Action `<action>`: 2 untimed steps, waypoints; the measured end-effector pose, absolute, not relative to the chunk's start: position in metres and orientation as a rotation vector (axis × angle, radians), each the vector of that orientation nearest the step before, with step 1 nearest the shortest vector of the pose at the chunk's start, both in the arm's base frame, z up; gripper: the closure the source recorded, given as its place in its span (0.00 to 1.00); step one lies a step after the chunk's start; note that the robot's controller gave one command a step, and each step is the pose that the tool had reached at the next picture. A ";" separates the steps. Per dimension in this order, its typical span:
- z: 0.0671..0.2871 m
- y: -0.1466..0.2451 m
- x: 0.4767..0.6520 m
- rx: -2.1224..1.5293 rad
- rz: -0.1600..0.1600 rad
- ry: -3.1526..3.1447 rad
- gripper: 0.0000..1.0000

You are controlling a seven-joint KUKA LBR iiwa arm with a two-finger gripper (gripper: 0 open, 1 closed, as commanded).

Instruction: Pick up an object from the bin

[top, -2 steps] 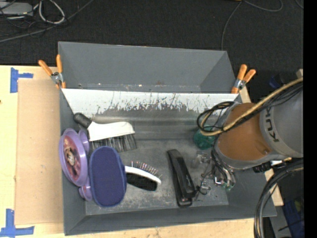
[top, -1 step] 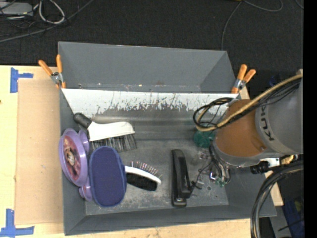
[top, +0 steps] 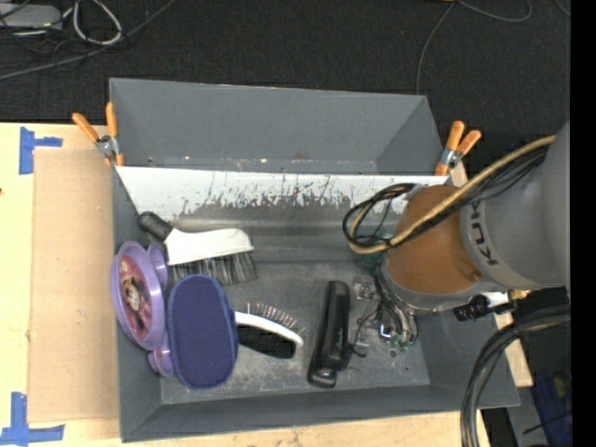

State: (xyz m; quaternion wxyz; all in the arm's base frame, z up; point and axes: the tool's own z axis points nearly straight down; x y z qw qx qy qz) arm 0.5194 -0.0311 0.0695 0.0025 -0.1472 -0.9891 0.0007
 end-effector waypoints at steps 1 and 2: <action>0.069 -0.007 0.514 -0.486 0.006 -3.098 0.00; 0.070 0.006 0.521 -0.552 0.007 -3.085 0.00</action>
Offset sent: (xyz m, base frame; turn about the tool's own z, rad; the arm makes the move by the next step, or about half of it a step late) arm 0.0115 0.0586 0.0021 0.3775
